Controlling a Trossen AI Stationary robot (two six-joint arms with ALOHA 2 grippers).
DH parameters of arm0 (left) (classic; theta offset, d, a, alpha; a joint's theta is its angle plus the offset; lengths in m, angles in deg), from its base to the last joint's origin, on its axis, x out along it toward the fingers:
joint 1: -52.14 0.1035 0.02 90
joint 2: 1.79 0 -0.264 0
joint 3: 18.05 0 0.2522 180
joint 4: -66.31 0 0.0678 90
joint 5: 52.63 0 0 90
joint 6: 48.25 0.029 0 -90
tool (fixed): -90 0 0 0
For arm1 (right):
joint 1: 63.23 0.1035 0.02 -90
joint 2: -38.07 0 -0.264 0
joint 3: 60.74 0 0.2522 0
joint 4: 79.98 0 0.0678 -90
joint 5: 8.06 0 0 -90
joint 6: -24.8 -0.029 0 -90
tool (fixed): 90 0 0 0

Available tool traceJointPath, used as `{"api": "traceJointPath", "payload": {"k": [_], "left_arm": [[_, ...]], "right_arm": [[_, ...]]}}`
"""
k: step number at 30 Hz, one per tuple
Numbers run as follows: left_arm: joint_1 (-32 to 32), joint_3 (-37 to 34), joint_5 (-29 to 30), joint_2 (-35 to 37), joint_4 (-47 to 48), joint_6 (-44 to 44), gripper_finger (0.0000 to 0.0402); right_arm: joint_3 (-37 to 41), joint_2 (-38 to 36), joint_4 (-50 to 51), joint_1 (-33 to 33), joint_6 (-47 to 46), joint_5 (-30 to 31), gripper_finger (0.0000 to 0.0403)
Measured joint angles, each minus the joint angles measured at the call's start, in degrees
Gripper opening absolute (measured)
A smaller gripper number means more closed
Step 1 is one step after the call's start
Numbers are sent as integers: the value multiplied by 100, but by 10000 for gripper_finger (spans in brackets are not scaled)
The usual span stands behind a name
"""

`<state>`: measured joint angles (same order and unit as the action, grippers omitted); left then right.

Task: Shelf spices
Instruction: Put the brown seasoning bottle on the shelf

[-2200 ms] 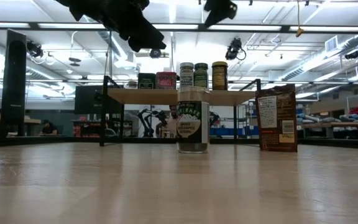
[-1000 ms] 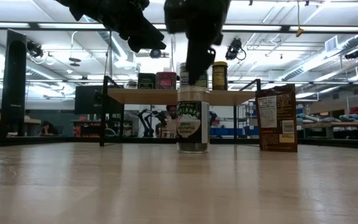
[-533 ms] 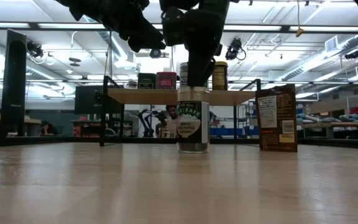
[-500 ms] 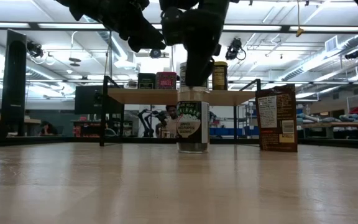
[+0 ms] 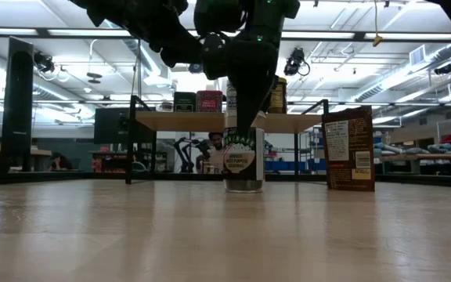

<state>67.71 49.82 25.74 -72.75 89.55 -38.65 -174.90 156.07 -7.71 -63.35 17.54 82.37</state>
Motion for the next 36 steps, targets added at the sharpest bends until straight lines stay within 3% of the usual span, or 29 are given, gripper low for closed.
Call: {"api": "traceJointPath", "payload": {"k": [5,13,19,26,33,36], "left_arm": [[0,0,0,2,-32,5,239],[0,0,-1,2,-35,6,239],[0,0,-1,4,-35,6,239],[0,0,-1,4,-34,8,239],[0,2,-17,4,-18,-63,239],[0,2,-84,7,-3,-84,239]], "right_arm": [[0,-38,115,-20,-62,-31,272],[-477,-134,804,-22,-45,-47,272],[-1673,-145,2027,-20,-9,104,272],[-3437,-169,3215,-157,-62,946,272],[-3278,-771,3142,-978,-567,1263,272],[-3224,-844,3208,-1398,-611,1026,272]]}}
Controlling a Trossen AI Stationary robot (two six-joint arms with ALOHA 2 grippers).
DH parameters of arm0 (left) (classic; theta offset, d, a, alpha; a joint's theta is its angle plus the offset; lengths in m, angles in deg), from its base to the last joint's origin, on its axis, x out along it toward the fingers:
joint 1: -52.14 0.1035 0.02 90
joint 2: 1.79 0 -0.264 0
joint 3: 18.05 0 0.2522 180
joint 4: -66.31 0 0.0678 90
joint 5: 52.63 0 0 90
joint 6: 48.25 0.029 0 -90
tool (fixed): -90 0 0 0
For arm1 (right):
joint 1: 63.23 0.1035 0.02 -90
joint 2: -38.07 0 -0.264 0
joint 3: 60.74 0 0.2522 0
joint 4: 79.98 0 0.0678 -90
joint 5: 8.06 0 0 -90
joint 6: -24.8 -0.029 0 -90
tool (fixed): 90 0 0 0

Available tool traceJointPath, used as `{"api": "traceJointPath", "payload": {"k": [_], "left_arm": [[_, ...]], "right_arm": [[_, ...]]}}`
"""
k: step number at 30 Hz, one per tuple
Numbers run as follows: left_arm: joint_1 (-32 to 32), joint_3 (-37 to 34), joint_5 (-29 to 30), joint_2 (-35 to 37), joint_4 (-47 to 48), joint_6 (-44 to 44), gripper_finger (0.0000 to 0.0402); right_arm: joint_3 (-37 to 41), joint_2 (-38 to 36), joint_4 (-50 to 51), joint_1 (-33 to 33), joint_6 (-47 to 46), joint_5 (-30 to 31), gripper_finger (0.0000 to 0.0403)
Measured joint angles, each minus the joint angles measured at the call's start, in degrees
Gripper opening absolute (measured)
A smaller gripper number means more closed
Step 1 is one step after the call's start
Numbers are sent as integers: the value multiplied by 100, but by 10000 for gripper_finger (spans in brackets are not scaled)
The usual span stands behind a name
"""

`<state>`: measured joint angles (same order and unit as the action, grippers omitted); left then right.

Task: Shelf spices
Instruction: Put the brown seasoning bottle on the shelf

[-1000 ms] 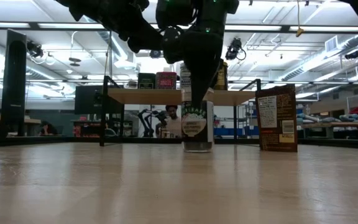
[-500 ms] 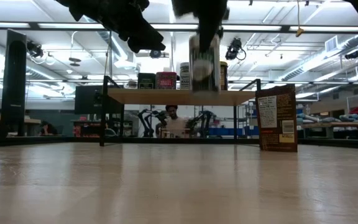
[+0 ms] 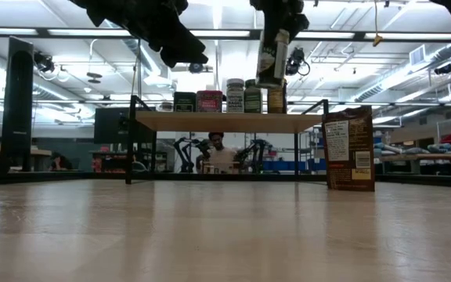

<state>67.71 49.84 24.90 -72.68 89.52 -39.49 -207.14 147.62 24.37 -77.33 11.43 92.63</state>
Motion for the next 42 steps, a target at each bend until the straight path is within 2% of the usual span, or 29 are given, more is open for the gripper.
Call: {"api": "traceJointPath", "payload": {"k": [10,16,21,42], "left_arm": [[0,0,-12,0,72,0,239],[0,0,-9,0,80,68,239],[0,0,-6,0,82,108,239],[0,0,-2,0,231,145,239]], "right_arm": [[3,-8,-54,-877,-157,-412,272],[547,-8,-64,-1121,-203,-984,272],[1039,-2,-58,-1085,-287,-475,272],[1120,-63,-53,-1497,-477,-373,272]]}}
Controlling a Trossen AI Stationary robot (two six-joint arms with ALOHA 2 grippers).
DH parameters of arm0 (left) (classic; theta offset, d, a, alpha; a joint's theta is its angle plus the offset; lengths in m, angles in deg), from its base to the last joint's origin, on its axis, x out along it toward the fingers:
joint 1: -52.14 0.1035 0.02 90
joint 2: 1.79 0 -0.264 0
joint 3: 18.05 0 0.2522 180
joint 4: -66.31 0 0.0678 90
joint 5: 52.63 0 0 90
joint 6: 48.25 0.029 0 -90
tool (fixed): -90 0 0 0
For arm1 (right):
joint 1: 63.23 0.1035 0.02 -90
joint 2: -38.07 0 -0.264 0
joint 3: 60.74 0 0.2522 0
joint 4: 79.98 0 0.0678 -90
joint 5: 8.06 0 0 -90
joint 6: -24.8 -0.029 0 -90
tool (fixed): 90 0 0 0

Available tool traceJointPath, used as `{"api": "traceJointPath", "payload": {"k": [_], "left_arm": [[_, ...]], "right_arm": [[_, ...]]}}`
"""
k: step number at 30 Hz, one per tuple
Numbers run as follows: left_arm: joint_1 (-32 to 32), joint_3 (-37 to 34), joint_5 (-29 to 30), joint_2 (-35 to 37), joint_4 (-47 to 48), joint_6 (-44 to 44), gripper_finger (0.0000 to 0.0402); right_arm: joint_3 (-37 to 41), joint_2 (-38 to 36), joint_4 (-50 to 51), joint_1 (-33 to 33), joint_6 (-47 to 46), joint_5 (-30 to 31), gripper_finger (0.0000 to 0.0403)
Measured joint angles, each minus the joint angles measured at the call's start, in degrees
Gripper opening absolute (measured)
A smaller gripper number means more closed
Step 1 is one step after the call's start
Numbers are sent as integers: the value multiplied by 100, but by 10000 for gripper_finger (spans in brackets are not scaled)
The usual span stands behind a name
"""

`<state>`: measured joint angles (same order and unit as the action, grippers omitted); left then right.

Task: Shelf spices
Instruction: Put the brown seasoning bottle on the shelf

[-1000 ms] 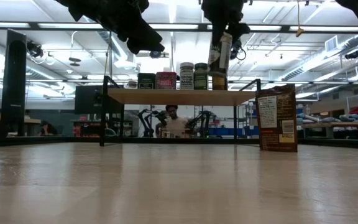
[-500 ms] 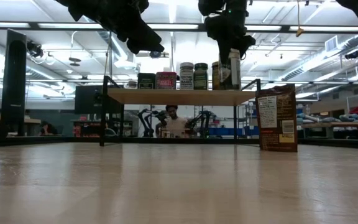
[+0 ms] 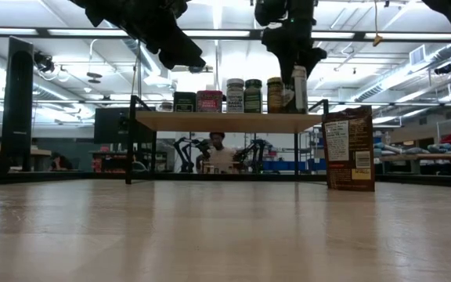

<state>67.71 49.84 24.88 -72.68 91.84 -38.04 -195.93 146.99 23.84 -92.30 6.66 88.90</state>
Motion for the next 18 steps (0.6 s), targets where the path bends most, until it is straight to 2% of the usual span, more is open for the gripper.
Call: {"api": "traceJointPath", "payload": {"k": [15,18], "left_arm": [[0,0,0,0,15,2,239],[0,0,0,0,15,3,239]], "right_arm": [[5,-23,-8,-368,113,-20,272],[5,-29,-10,-375,166,-26,294]]}}
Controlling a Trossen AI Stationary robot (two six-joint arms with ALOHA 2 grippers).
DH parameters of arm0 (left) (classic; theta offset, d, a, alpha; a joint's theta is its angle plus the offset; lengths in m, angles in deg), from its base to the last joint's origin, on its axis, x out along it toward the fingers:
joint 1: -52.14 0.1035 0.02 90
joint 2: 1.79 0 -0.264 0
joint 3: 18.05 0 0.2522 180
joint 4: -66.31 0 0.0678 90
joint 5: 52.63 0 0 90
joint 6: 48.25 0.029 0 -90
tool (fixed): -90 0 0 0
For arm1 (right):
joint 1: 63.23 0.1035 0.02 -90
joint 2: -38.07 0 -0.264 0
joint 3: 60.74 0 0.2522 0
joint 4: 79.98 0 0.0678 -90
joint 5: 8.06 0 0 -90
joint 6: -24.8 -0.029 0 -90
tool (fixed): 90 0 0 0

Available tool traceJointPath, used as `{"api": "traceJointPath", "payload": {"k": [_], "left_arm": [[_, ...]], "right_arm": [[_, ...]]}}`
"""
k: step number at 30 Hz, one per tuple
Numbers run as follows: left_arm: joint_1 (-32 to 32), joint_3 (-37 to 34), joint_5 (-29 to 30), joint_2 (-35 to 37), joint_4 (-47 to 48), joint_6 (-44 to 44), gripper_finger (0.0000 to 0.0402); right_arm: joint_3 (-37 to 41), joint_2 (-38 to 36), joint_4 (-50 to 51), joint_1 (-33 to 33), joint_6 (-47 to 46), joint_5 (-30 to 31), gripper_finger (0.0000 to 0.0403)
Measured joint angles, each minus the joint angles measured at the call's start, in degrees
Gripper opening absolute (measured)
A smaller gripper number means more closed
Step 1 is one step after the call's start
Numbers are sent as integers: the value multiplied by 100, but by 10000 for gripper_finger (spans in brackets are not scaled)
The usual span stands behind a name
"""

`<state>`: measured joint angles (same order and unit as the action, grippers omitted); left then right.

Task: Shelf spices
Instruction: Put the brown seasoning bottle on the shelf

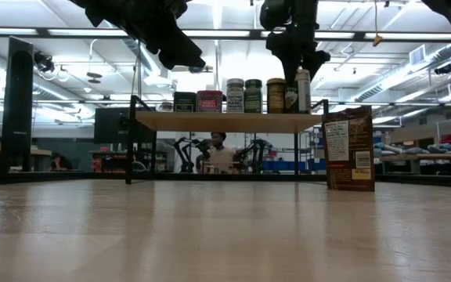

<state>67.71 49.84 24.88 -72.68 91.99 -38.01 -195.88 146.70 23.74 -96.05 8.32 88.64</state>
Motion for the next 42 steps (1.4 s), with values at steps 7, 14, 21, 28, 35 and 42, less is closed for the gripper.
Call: {"api": "traceJointPath", "payload": {"k": [7,14,21,28,35,42], "left_arm": [[0,0,0,0,0,0,239],[0,0,0,0,-1,-1,239],[0,-2,0,0,0,-2,239],[0,-2,-2,0,0,-4,239],[0,-2,-4,0,0,-4,239],[0,-2,-17,-2,0,-17,239]], "right_arm": [[0,-12,0,-2,1,101,308],[-35,-12,11,134,-3,98,295],[-213,-38,11,242,-77,147,296],[-247,-206,10,247,-156,312,297],[-247,-195,7,249,-102,64,300],[-240,-193,-1,260,-44,63,307]]}}
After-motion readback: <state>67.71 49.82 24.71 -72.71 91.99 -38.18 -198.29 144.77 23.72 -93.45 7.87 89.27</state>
